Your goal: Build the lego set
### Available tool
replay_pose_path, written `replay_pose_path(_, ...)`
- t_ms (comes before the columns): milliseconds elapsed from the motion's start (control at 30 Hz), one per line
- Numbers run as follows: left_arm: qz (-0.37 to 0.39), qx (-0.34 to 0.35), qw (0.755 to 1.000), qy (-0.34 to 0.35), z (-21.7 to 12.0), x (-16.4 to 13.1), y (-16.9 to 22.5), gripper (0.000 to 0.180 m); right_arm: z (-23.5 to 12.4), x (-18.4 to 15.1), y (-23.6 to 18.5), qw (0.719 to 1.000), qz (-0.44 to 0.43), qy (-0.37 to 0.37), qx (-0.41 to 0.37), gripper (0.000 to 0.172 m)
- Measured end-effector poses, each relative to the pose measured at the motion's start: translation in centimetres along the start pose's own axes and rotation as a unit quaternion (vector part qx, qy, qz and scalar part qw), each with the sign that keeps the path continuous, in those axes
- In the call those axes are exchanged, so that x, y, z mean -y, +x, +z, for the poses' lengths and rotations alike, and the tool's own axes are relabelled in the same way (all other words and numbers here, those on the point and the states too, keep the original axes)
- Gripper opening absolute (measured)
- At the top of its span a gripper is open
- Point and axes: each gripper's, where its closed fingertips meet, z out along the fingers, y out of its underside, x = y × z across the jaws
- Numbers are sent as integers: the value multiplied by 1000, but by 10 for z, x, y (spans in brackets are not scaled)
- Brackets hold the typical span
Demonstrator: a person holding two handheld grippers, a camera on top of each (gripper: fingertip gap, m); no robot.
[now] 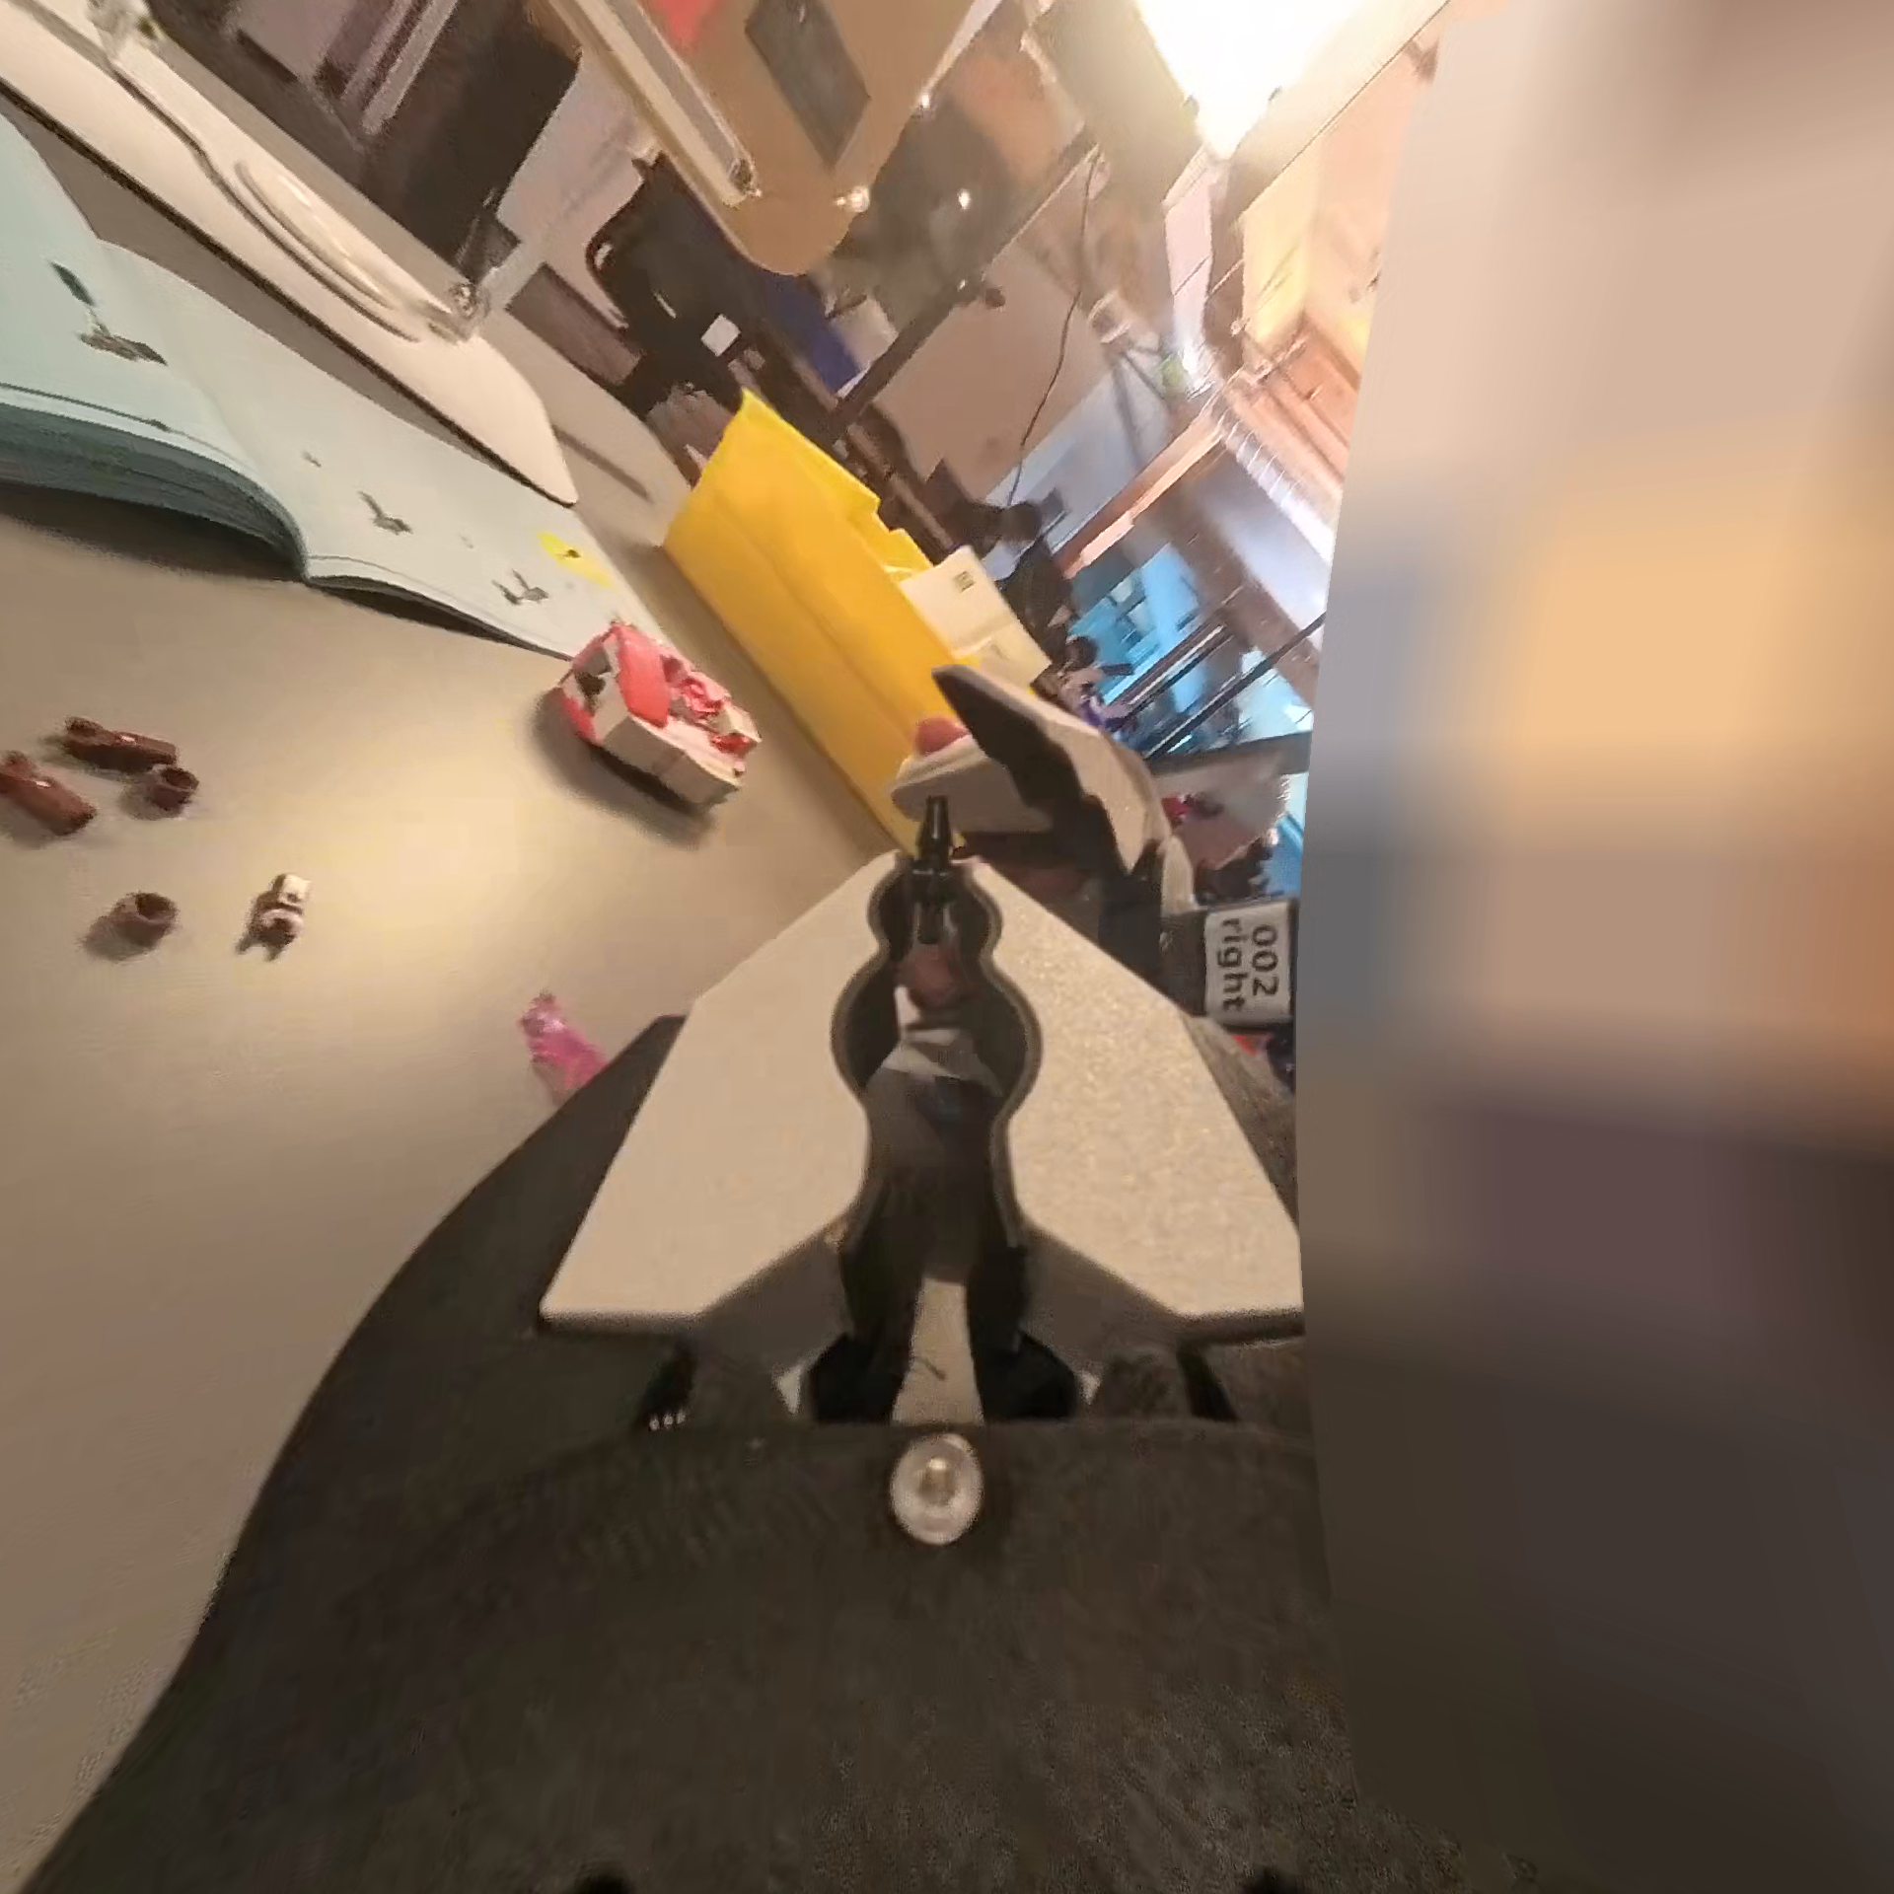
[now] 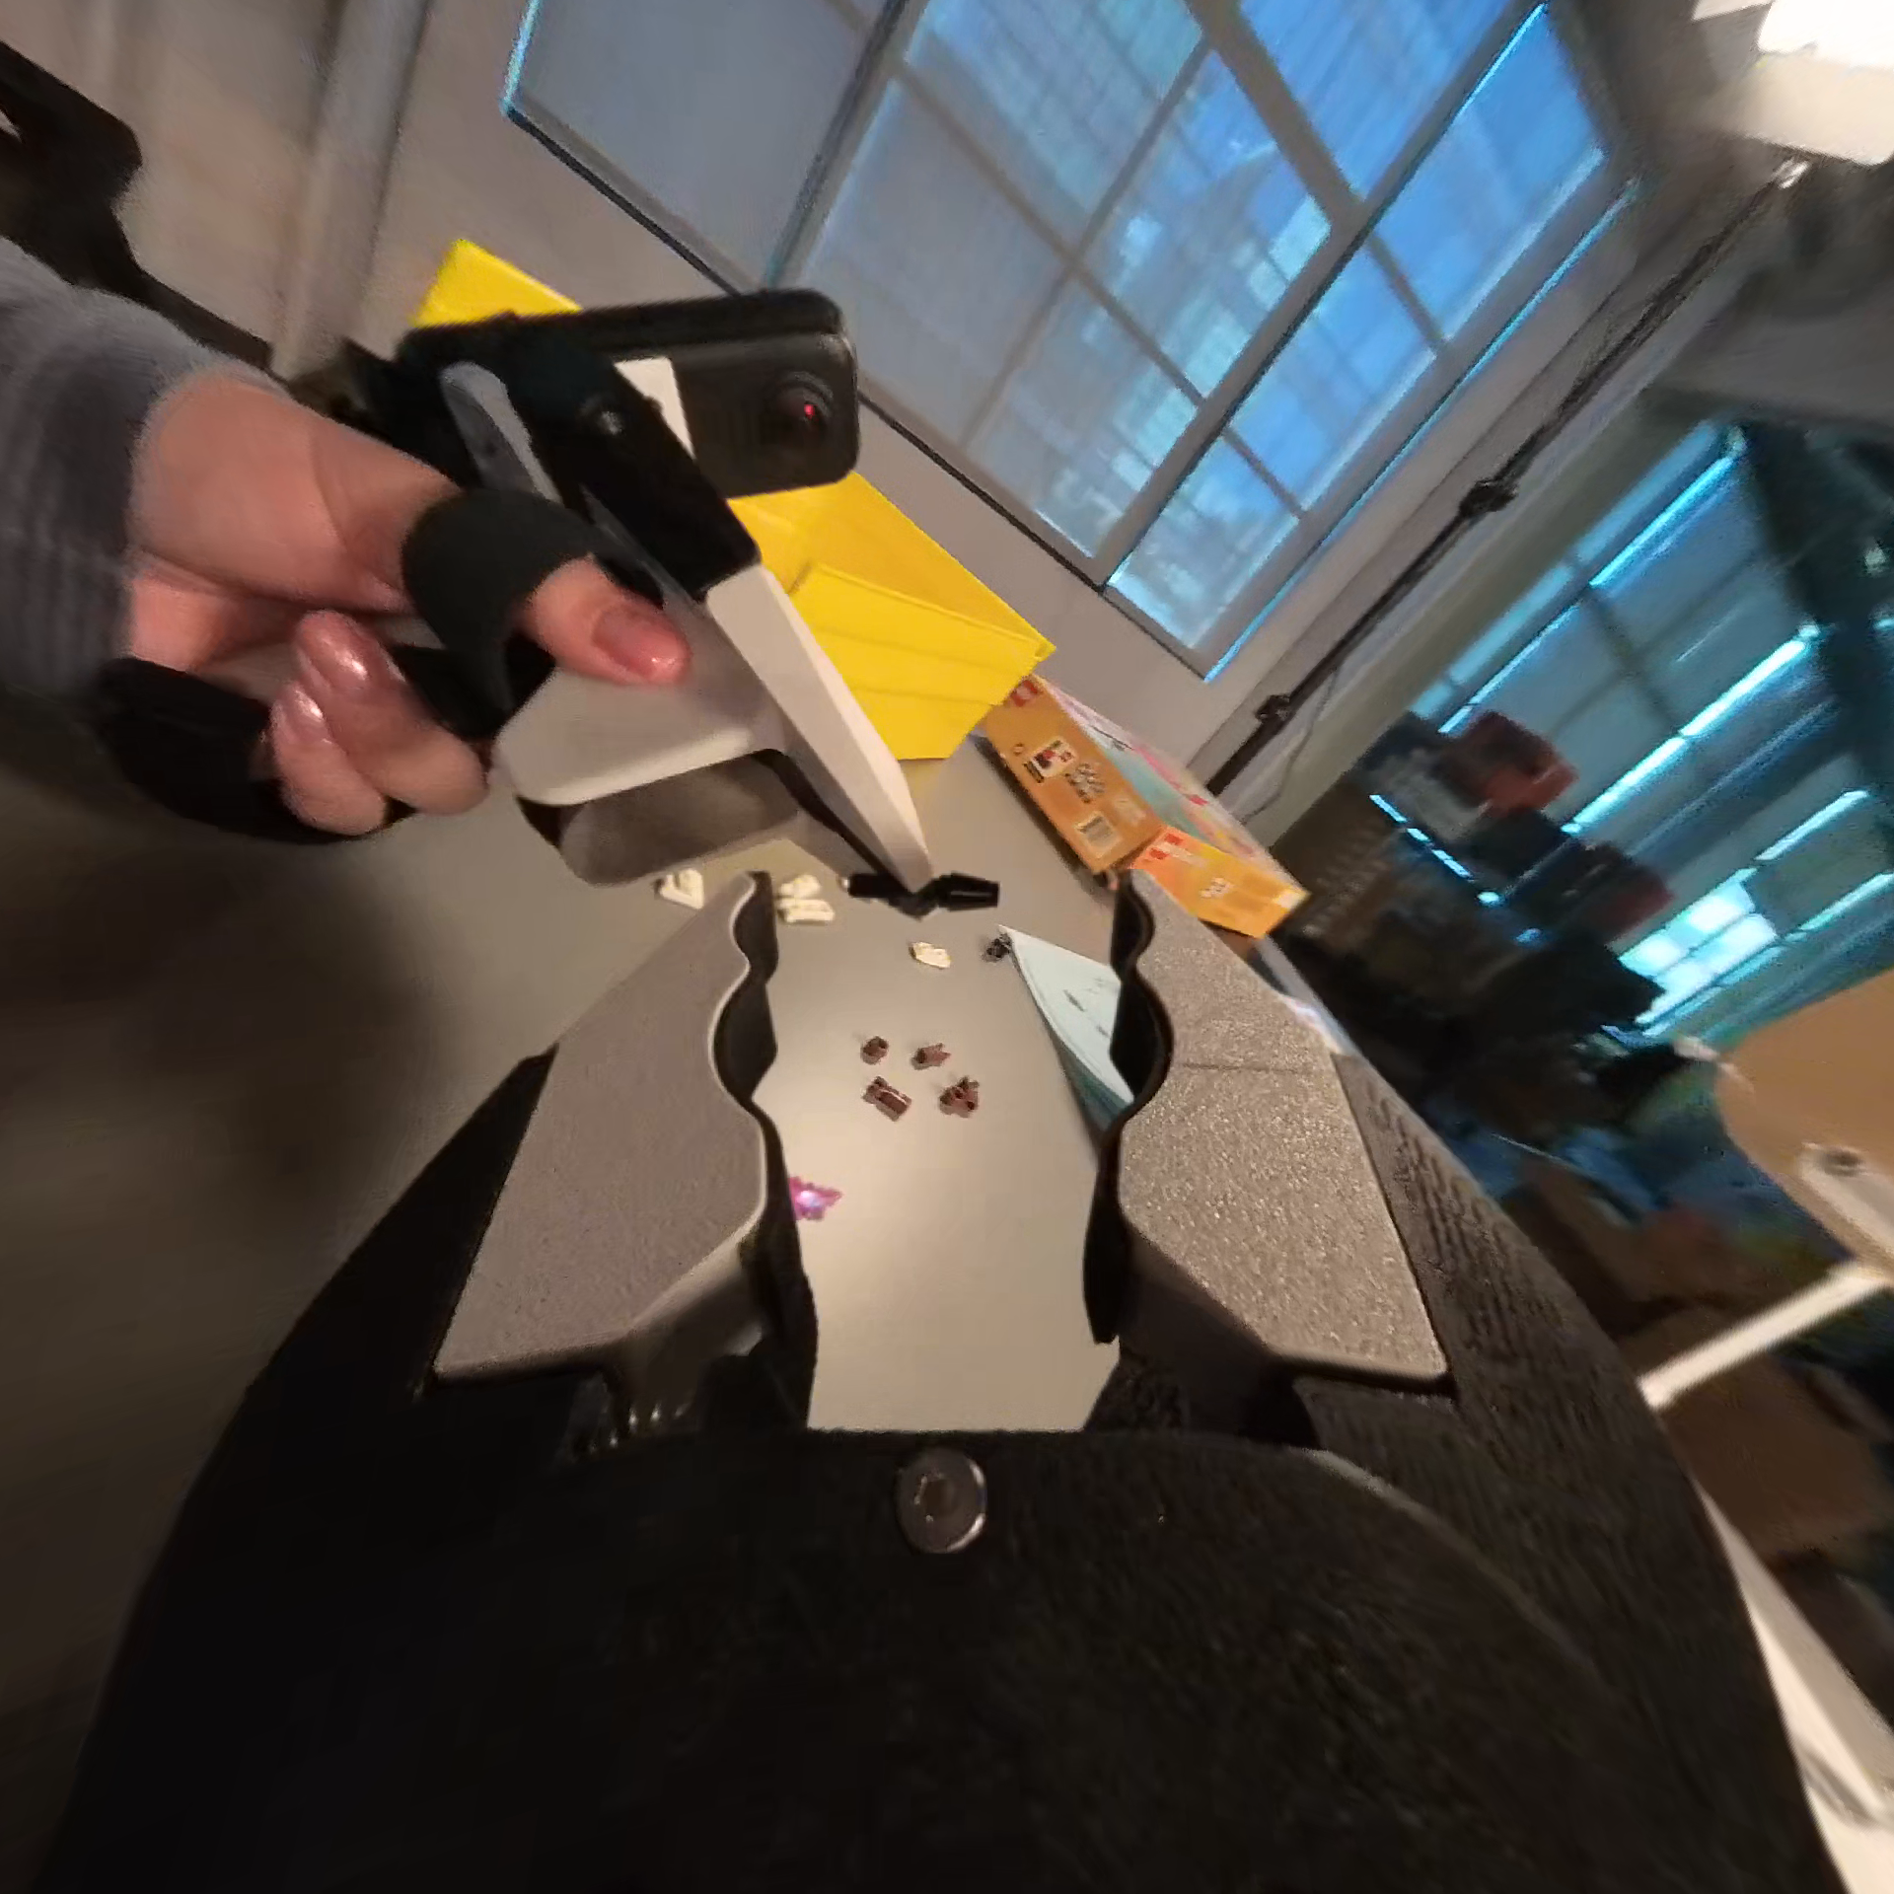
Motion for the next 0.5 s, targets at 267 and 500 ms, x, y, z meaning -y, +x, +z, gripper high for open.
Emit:
replay_pose_path(267, -52, -42, 998, 8, 5, 0, 7, 6, -1, -1, 1, 997, -72, -16, -28, 29)
replay_pose_path(500, -58, -38, 998, 12, 6, -2, 4, 6, 1, -4, 0, 997, -70, -34, -22, 28)
